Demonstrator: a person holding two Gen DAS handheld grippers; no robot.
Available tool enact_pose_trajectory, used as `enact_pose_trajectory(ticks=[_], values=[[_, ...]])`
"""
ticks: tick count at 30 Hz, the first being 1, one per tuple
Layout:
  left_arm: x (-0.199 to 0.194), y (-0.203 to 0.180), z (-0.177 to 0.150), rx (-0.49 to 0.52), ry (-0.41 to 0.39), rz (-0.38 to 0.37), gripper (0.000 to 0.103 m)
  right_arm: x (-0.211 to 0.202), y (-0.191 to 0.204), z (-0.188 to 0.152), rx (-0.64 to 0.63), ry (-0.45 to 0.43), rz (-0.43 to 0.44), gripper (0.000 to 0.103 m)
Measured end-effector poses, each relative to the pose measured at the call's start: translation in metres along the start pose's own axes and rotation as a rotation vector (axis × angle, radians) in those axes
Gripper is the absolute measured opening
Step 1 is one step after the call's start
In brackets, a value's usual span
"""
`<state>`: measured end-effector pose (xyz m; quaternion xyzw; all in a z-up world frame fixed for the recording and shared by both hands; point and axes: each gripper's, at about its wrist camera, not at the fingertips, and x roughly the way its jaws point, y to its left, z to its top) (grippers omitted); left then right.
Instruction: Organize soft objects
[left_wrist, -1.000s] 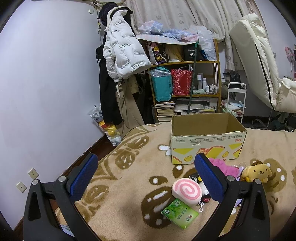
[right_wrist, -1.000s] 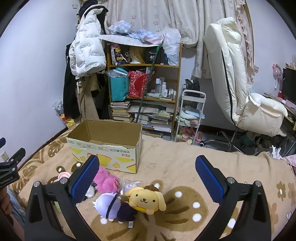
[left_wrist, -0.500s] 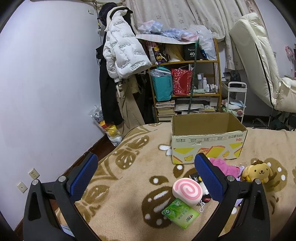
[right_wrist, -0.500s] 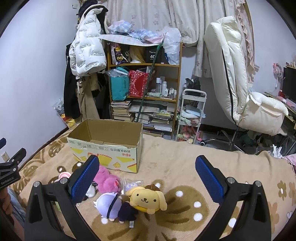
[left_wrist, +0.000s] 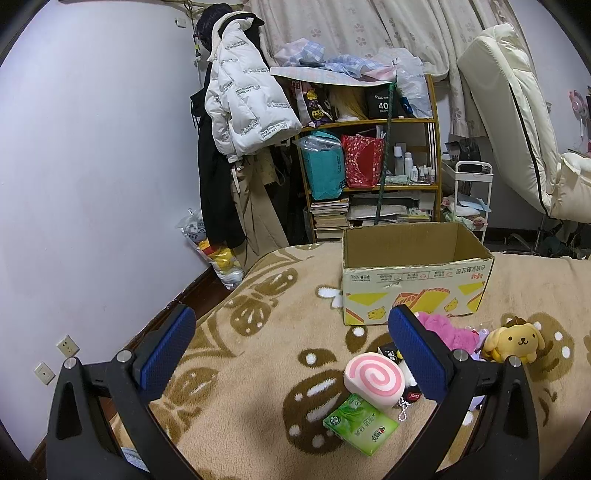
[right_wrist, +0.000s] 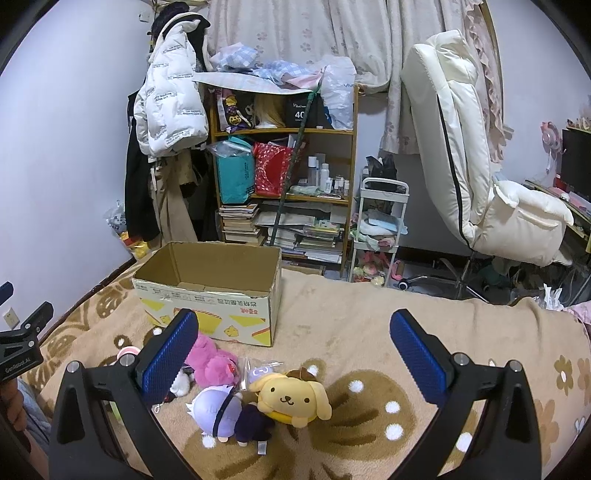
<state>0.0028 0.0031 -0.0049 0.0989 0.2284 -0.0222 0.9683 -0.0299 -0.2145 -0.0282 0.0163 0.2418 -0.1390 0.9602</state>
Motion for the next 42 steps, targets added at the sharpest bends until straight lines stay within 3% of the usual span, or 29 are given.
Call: enact_pose_trajectory(ticks=[36,42], values=[[0.003,-0.005,0.001,0.015,0.019,-0.005,0.102,0.001,-0.010,0.002,0.019,0.005,-0.007,0.103],[0.019,0.008,0.005,-0.019,0.092,-0.023,0.102,0.008,-0.007,-0.002,-0.003,0.050,-0.002,0.103]])
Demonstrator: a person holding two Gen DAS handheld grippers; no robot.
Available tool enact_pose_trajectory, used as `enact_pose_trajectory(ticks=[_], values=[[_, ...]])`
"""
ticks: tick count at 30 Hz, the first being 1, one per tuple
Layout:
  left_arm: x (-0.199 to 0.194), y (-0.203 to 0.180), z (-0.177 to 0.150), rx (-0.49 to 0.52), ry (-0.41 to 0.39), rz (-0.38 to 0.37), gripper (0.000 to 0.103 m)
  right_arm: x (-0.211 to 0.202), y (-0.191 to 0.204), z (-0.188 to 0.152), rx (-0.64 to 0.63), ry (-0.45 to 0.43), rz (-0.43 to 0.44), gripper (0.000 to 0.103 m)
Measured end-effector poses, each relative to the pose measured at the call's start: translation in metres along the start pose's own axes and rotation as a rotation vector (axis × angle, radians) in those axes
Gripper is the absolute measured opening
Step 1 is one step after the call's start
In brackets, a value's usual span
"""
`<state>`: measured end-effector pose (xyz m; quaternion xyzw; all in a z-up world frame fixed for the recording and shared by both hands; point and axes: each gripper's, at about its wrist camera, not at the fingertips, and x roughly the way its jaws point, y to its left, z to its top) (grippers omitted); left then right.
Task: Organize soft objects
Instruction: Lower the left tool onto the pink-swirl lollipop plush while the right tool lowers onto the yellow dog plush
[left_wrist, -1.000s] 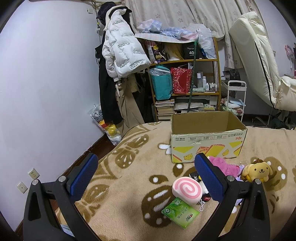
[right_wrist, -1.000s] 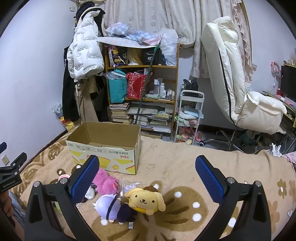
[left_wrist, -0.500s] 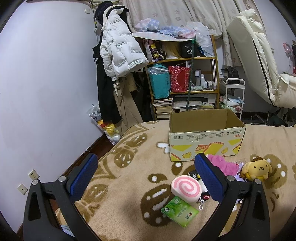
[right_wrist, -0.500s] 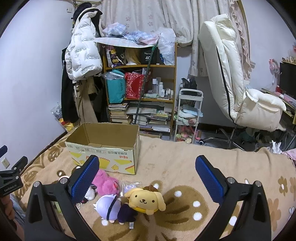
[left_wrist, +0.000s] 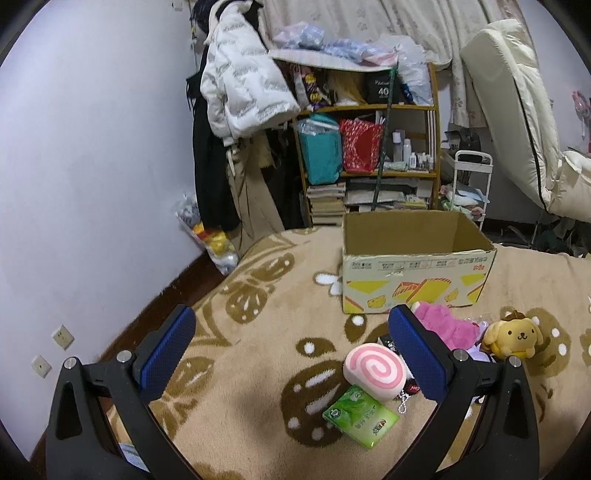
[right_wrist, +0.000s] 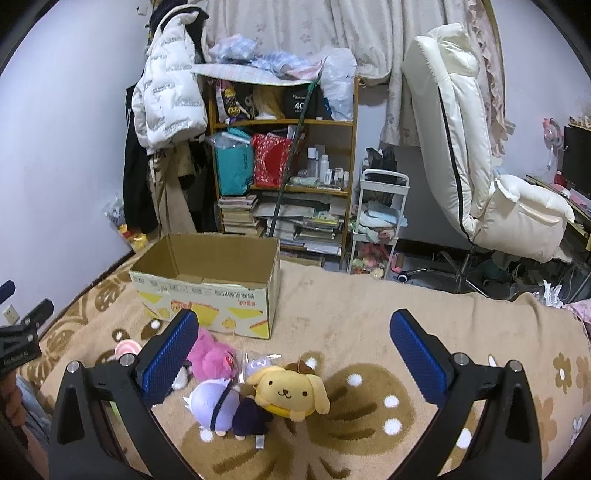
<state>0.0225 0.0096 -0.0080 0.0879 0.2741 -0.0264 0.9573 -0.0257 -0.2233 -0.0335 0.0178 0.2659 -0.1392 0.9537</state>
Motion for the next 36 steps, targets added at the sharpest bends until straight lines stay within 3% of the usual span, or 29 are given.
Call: enact_pose_trajectory(ticks=[6,14,20,29,36], values=[[0.022,0.007,0.007,-0.022,0.082,-0.040,0.102,0.012,-0.010,0.005,0.032,0.030,0.015,0.103],[0.050,-0.018,0.014,0.020,0.116,-0.084,0.102,0.041,-0.021,0.009,0.096,0.097,0.057,0.103],[0.080,-0.047,0.011,0.090,0.169,-0.104,0.102,0.075,-0.021,-0.006,0.109,0.206,0.085,0.103],[0.127,-0.074,-0.011,0.161,0.287,-0.104,0.102,0.131,-0.012,-0.030,0.068,0.316,0.052,0.103],[0.145,-0.073,-0.026,0.108,0.424,-0.198,0.102,0.172,0.000,-0.057,0.064,0.429,0.067,0.103]])
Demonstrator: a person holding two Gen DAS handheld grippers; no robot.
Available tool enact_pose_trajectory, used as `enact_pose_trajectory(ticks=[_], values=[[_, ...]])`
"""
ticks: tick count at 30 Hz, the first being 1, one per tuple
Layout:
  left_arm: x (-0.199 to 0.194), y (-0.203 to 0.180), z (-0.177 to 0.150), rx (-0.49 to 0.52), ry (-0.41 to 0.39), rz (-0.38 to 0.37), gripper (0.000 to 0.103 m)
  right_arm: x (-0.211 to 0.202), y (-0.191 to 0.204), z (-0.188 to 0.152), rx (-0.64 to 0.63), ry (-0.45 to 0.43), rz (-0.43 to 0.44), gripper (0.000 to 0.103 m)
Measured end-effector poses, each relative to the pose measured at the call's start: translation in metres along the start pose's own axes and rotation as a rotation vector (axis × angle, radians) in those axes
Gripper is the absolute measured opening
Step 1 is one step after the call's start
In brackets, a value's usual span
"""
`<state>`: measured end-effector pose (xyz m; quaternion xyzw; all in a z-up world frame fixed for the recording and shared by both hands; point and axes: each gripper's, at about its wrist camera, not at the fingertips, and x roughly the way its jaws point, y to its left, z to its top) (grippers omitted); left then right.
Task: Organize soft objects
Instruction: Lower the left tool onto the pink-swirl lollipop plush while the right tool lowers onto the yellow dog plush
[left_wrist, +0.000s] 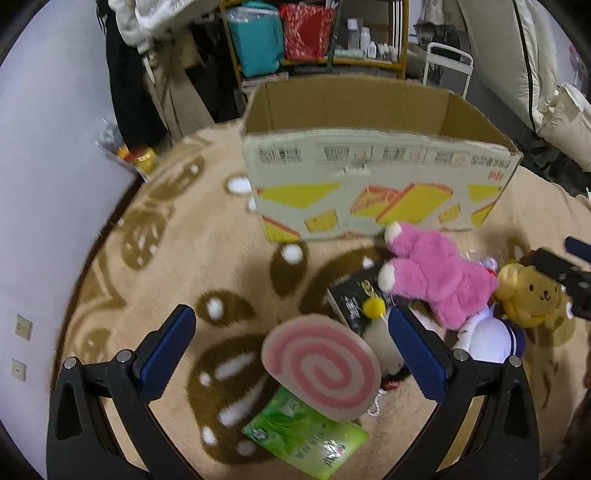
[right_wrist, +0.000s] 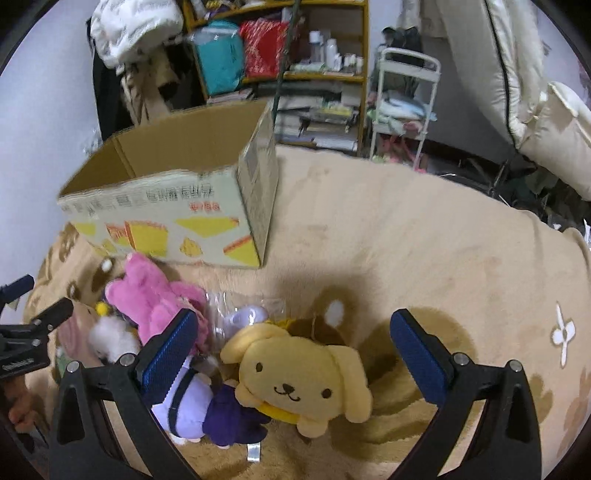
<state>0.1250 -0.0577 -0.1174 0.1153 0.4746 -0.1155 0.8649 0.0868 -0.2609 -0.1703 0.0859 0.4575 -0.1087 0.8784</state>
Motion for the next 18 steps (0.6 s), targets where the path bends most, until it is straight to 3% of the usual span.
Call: enact_pose_trajectory(ticks=[7,14,18], values=[[0.010,-0.021,-0.009,0.107,0.043,0.031,0.102,0.028,0.012,-0.013,-0.046,0.104,-0.034,0.103],[0.017,-0.022,-0.012,0.126,0.077,0.023,0.102,0.032,0.012,-0.016,-0.073,0.113,-0.050,0.103],[0.022,-0.019,-0.012,0.123,0.102,0.005,0.086,0.036,0.008,-0.018,-0.056,0.135,-0.048,0.099]])
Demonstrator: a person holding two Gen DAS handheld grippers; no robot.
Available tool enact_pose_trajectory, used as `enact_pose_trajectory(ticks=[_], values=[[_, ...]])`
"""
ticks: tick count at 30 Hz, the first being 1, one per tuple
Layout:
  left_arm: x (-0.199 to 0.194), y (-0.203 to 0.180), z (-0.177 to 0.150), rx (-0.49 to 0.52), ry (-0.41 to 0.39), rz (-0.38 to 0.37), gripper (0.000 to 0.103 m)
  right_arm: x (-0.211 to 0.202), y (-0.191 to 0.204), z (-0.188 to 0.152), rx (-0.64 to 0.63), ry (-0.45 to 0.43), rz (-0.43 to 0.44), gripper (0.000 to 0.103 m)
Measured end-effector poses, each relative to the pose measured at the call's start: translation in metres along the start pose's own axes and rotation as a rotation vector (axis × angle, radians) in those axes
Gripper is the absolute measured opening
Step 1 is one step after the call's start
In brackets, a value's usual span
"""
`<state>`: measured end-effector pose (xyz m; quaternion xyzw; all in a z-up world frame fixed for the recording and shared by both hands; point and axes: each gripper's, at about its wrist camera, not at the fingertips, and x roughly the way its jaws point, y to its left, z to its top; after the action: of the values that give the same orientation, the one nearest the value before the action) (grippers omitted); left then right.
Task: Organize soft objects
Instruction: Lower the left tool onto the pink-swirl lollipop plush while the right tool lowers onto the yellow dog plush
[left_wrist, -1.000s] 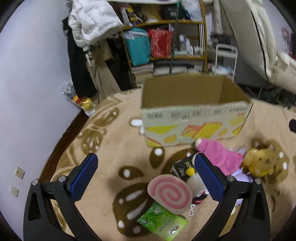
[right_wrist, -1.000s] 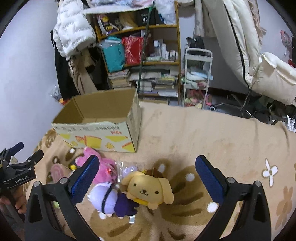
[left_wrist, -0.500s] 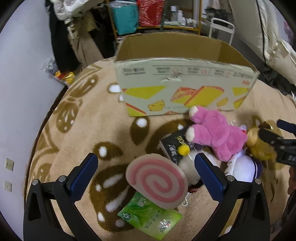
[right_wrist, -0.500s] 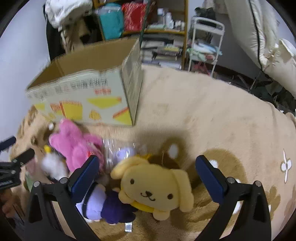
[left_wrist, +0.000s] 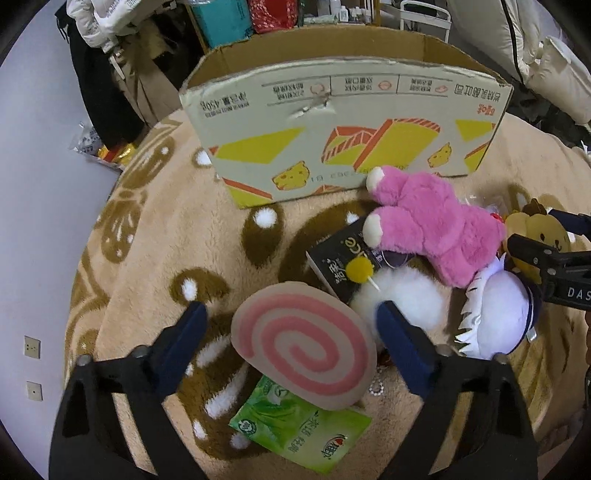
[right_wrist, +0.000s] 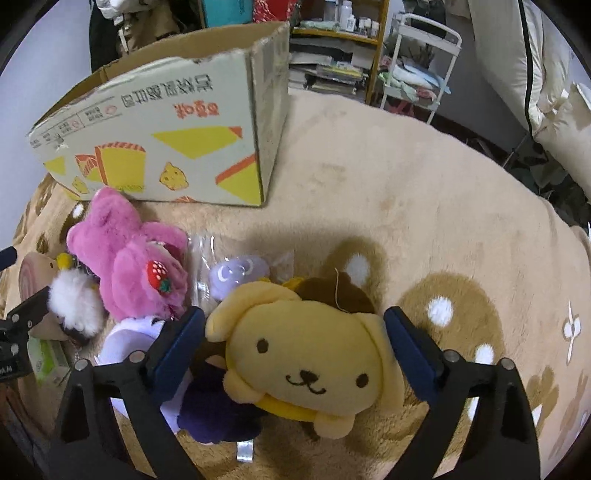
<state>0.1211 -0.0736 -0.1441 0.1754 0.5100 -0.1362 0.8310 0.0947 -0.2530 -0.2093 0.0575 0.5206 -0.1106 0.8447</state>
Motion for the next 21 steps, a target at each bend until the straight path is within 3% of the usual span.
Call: enact_pose_trajectory(ticks=[3,21], values=[[0.003,0.001,-0.001,-0.007,0.023,-0.020,0.078,-0.001,-0.003,-0.001,0.022,0.007,0.010,0.099],[0.007,0.008,-0.004,-0.055,0.060,-0.062,0.078,-0.003,-0.003,0.002,0.049,0.012,-0.015,0.099]])
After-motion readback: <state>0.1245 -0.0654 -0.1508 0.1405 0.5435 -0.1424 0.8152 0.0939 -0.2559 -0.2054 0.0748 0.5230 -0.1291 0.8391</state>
